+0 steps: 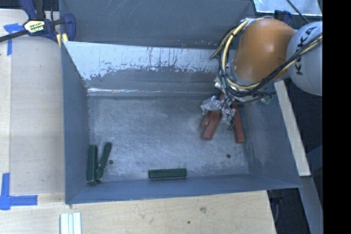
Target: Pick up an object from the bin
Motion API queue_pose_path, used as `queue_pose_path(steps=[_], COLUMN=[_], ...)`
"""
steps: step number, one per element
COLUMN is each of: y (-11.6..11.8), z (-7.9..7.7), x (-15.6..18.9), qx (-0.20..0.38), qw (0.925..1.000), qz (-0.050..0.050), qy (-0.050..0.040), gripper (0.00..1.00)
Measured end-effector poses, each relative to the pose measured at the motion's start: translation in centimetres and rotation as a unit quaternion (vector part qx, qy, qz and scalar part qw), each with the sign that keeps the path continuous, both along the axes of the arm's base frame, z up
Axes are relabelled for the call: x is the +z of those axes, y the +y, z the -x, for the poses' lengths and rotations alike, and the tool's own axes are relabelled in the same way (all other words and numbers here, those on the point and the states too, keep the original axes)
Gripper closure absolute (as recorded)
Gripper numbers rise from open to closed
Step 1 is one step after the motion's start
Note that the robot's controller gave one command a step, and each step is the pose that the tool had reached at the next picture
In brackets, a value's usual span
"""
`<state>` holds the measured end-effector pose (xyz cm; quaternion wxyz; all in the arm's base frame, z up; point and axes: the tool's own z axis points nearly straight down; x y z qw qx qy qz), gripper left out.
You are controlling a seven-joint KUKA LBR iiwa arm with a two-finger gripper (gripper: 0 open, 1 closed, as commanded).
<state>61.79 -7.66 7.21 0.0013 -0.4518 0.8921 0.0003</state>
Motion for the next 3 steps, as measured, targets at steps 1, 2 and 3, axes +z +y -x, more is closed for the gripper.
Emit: queue_pose_path(steps=[1,2,3], y=[0.0,0.0,0.0], z=[0.1,0.1,0.0], x=[0.9,2.4,3.8], qx=[0.0,0.0,0.0], qw=[1.0,1.0,1.0], qz=[0.0,0.0,0.0], qy=[0.0025,0.0012,0.0002], gripper=[1.0,1.0,1.0])
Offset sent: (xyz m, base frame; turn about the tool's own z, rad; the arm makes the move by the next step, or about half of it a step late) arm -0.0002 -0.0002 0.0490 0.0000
